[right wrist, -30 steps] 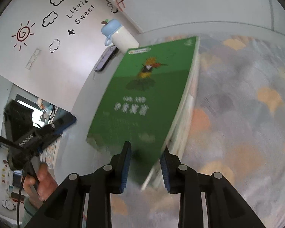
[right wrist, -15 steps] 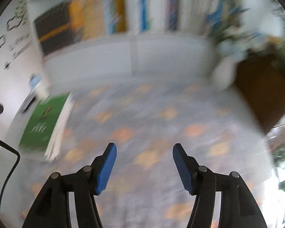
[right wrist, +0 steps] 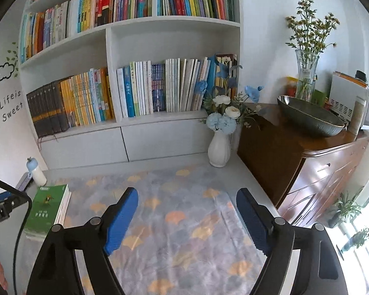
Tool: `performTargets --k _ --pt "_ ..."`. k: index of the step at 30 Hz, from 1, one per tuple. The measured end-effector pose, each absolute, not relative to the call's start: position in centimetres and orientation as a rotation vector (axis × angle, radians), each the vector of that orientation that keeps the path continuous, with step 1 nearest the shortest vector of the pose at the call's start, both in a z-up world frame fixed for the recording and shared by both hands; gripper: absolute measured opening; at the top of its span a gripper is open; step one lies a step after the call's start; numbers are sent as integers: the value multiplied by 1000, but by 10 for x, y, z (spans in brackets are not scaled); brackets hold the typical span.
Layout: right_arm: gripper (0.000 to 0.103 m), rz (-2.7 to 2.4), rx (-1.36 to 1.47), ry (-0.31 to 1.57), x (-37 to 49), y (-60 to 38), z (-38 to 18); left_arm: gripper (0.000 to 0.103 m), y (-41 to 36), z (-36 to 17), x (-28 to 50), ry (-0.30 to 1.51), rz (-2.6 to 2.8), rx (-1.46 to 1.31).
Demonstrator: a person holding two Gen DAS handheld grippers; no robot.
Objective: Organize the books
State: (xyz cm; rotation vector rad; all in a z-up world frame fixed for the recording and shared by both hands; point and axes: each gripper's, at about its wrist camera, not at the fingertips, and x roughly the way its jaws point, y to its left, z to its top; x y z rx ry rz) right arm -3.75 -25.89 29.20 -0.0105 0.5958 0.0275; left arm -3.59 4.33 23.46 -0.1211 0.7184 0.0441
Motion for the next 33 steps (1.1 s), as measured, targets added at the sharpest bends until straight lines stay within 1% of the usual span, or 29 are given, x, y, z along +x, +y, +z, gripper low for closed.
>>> performTargets --k 2,4,7,12,21,25,31,33 --pt "80 35 -19 600 -42 -266 291 72 39 234 -39 724 70 -125" --pt "80 51 -17 613 -44 -272 288 80 36 234 -43 734 94 -142" --pt "80 90 -1 632 -46 -277 283 84 28 235 -49 731 132 -112" --pt "80 160 -3 646 -46 -274 279 85 12 240 -57 734 221 -49" --pt "80 270 -9 654 -35 -268 279 85 8 239 -60 735 306 -99" --pt "80 283 -22 653 -33 -270 276 85 8 234 -57 755 366 -59" --pt "81 299 35 669 -26 -282 277 85 8 245 -59 733 412 -32" --pt "81 289 50 685 -22 -283 275 85 7 245 -56 758 388 -39"
